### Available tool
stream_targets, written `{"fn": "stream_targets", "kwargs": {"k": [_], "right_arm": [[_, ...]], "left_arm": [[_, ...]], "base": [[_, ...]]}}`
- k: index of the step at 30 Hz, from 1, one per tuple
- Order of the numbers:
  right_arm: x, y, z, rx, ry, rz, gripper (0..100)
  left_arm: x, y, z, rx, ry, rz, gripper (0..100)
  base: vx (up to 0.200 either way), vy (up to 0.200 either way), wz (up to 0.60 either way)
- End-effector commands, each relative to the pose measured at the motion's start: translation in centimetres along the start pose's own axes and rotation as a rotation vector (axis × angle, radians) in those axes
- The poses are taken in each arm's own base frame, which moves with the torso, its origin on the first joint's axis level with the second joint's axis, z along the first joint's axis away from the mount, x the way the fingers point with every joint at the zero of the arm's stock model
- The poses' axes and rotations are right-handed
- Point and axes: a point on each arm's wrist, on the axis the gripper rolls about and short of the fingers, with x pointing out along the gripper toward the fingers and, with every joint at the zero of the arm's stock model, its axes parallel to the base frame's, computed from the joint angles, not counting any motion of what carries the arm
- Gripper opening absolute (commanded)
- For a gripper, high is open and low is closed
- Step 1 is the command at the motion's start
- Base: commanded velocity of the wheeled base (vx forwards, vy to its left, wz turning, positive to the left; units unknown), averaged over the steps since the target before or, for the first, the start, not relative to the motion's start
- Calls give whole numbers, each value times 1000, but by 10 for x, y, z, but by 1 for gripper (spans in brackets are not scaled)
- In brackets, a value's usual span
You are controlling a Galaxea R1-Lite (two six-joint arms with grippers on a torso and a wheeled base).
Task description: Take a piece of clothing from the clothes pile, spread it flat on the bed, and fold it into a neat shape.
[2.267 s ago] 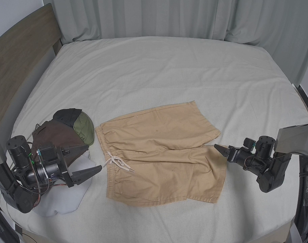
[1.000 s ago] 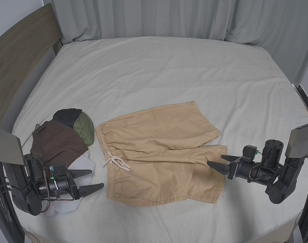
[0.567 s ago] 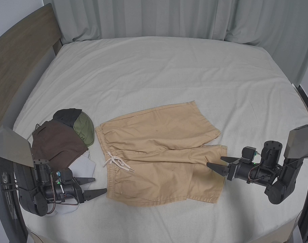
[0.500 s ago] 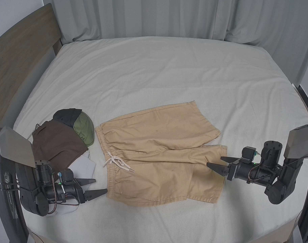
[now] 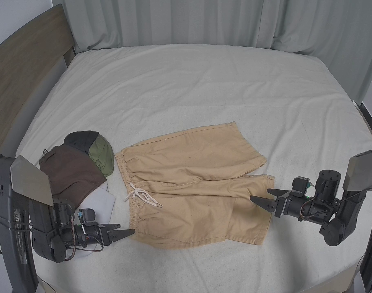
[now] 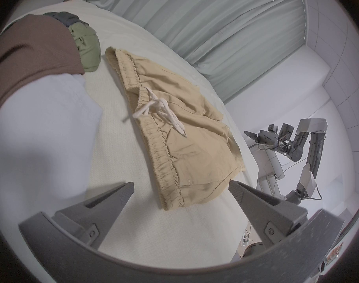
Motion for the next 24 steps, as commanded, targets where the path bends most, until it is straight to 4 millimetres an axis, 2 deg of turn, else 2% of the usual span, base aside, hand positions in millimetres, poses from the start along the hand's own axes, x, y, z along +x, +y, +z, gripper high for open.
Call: {"fn": "stream_targets", "kwargs": {"k": [1, 7, 24], "right_arm": [[0, 0, -1, 2, 2, -1, 100], [0, 0, 0, 1, 1, 0, 100], [0, 0, -1, 1, 5, 0, 100]], "left_arm": [[6, -1, -7, -10, 27, -10, 100], [19, -2, -20, -18, 75, 21, 100], [38, -6, -15, -18, 59, 30, 100]], "base": [[0, 0, 0], [0, 0, 0], [0, 0, 0]]}}
